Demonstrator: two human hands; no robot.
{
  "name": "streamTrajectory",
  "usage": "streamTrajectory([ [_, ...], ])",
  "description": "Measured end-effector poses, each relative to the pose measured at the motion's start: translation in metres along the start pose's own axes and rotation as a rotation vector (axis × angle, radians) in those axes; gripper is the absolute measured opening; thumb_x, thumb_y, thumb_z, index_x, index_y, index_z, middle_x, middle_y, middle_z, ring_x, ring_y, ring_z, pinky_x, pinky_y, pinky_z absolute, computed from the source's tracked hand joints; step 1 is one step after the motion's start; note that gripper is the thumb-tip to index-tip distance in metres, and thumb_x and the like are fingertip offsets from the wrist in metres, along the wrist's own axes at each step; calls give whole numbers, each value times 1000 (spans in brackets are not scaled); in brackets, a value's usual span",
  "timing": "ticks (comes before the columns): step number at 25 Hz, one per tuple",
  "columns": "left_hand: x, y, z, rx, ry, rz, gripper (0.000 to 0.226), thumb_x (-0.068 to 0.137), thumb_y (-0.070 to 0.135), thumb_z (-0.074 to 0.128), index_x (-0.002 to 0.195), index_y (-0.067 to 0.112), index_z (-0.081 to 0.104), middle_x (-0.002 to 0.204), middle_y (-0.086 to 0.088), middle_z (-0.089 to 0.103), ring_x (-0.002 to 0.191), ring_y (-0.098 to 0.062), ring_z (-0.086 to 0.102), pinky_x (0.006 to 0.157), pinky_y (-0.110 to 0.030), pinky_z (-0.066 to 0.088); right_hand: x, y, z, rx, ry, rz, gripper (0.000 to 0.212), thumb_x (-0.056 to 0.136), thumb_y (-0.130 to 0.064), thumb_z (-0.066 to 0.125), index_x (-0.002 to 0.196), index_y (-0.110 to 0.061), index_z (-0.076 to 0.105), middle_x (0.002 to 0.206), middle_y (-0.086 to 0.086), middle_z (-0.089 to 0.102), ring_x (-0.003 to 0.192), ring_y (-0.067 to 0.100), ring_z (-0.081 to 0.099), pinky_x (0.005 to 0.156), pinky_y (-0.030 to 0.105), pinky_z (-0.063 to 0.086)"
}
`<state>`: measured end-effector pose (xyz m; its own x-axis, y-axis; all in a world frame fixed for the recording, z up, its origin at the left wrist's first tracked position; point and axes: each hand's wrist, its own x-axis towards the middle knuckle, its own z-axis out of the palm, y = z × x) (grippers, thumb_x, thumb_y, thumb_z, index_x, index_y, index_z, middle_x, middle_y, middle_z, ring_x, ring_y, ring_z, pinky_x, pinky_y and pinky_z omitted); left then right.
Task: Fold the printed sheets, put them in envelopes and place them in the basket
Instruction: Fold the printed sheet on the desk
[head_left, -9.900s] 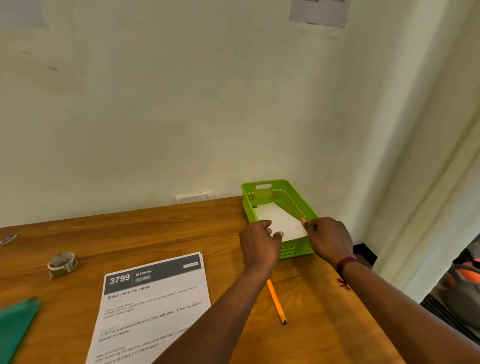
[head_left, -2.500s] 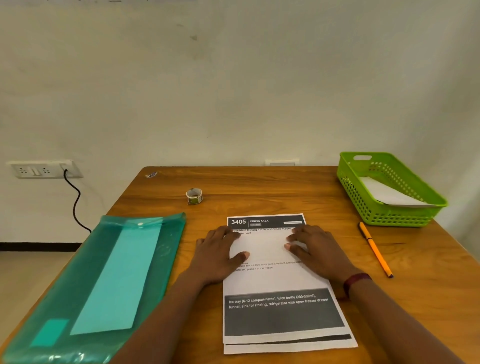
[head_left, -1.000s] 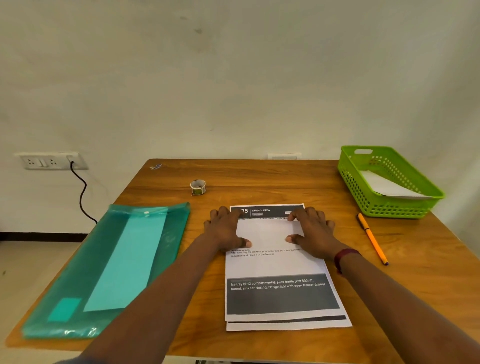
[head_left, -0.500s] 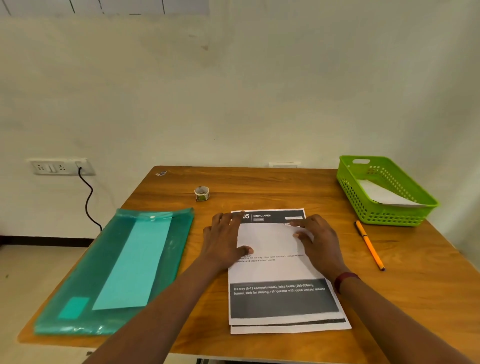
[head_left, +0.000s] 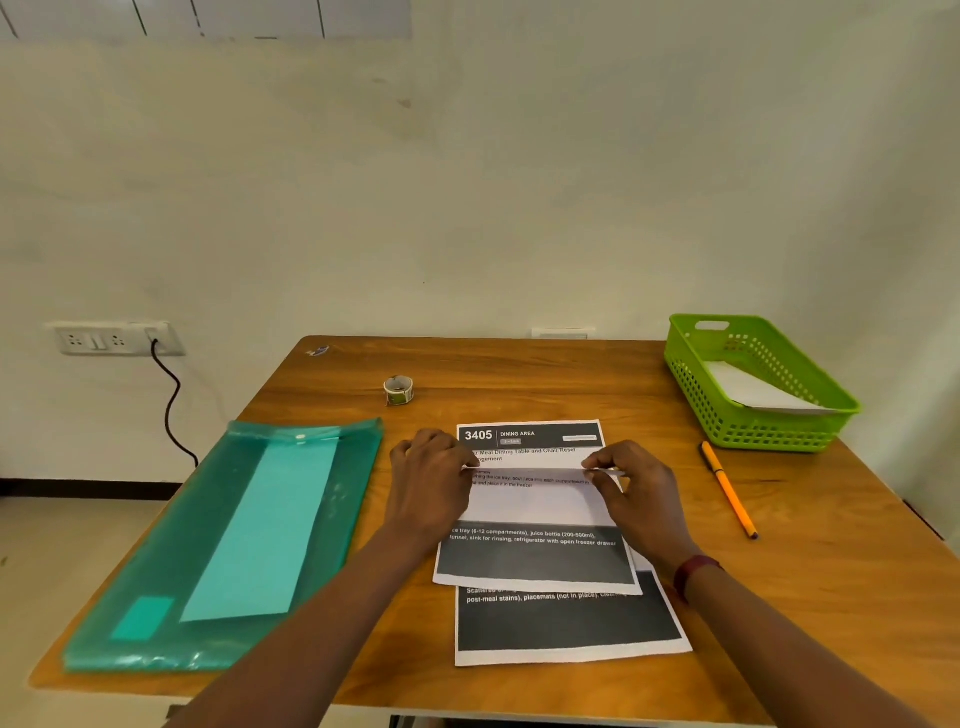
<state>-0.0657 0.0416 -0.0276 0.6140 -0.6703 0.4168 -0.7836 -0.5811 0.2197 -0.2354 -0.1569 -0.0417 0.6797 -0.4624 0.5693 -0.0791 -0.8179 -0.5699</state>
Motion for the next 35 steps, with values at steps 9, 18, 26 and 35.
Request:
streamTrajectory([
  [9,-23,-7,13,-188,-168,10,21,84,13,63,102,20,55,114,-2,65,93,-23,58,72,-33,47,-19,7,2,-101,-102,34,25,82,-2,68,90,-25,66,101,-7,71,94,12,67,78,33,55],
  [18,-32,-9,22,19,-389,134,65,95,62,25,152,29,29,162,1,22,149,-19,17,123,-38,9,-26,3,12,-390,-367,-14,28,92,-35,53,115,-21,59,148,4,45,140,16,36,114,24,14],
  [26,-28,20,21,121,-451,75,55,101,38,29,152,22,21,164,-7,10,151,-28,1,119,-59,10,-27,-9,8,-451,-444,-9,39,96,-50,40,125,-26,52,155,-2,34,143,11,29,111,23,28],
  [35,-28,36,22,144,-440,160,70,95,22,44,155,12,11,164,-12,5,151,-27,0,122,-48,-2,-16,-33,26,-519,-639,-98,66,95,-49,13,154,-19,15,162,0,6,149,13,2,119,32,6],
])
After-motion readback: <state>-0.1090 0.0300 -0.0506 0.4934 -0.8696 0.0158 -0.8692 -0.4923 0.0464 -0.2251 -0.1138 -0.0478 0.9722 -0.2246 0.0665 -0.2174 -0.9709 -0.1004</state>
